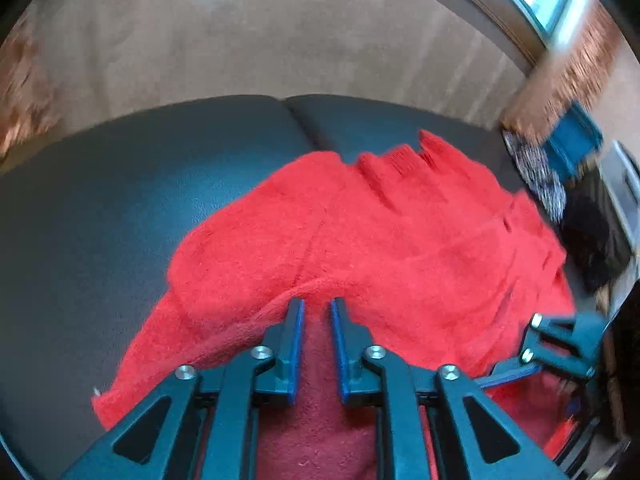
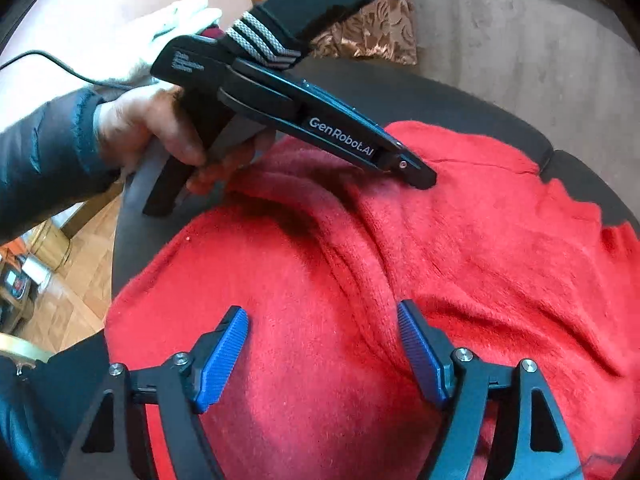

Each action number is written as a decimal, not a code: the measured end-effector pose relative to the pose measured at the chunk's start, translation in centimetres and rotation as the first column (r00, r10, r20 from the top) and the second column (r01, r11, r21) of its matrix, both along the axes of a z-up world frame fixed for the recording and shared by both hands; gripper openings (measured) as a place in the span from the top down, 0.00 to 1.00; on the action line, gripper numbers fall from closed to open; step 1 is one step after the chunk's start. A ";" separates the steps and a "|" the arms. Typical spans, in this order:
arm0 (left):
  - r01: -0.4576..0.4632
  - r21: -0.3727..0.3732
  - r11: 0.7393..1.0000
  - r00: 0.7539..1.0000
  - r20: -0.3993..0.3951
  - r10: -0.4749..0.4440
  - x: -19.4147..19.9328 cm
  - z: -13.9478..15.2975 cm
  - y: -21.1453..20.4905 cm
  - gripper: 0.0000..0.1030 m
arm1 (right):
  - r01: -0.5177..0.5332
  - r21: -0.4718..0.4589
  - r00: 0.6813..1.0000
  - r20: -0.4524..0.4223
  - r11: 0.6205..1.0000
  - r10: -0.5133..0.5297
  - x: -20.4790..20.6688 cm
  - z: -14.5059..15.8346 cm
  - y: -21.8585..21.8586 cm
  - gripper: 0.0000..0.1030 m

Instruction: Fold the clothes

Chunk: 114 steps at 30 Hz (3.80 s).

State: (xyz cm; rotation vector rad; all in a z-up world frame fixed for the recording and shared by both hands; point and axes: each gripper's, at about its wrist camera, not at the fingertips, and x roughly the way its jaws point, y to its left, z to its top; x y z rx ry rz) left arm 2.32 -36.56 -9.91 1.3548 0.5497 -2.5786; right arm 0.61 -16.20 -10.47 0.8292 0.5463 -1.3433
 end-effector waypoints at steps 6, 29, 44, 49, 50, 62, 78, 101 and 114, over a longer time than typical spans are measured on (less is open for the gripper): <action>-0.079 -0.025 0.997 0.991 -0.110 0.076 6.7 2.1 1.7 0.88 | 0.034 -0.059 0.997 0.074 0.998 -0.030 -0.6 -0.8 -0.6 0.24; 0.096 -0.036 0.995 0.991 -0.088 -0.099 8.5 -0.8 7.8 0.85 | 0.231 -0.111 0.951 0.235 0.967 -0.201 -8.2 5.5 1.2 0.27; 0.081 -0.029 0.996 0.992 -0.098 -0.083 11.6 -1.9 9.3 0.87 | 0.227 -0.014 0.956 -0.186 0.974 -0.226 -5.0 -0.5 -9.2 0.55; -0.011 0.034 0.999 0.977 -0.214 0.018 12.8 1.1 8.2 0.88 | 0.276 -0.027 0.954 0.131 0.961 -0.270 -9.3 -0.7 -7.8 0.54; -0.038 0.028 0.999 0.969 -0.242 0.043 12.6 1.9 7.7 0.87 | 0.277 -0.031 0.949 0.166 0.960 -0.268 -9.7 -0.7 -7.6 0.54; 0.036 -0.033 0.999 0.994 -0.101 -0.039 6.3 -1.4 8.4 0.84 | 0.279 -0.072 0.928 0.278 0.958 -0.249 -10.1 -1.4 -7.3 0.54; 0.033 -0.067 0.997 0.996 -0.081 -0.038 6.5 -1.0 8.0 0.84 | 0.239 -0.065 0.969 0.084 0.969 -0.234 -7.7 4.1 -1.8 0.48; 0.048 -0.010 0.999 0.999 -0.022 -0.048 0.7 -1.1 2.5 0.78 | 0.160 -0.005 0.983 -0.087 0.987 -0.160 -3.4 -0.2 6.8 0.40; -0.026 -0.402 0.915 1.000 0.001 0.029 -5.1 -0.4 2.5 0.80 | 0.396 -0.079 0.918 0.015 0.915 -0.396 -9.4 0.4 4.4 0.39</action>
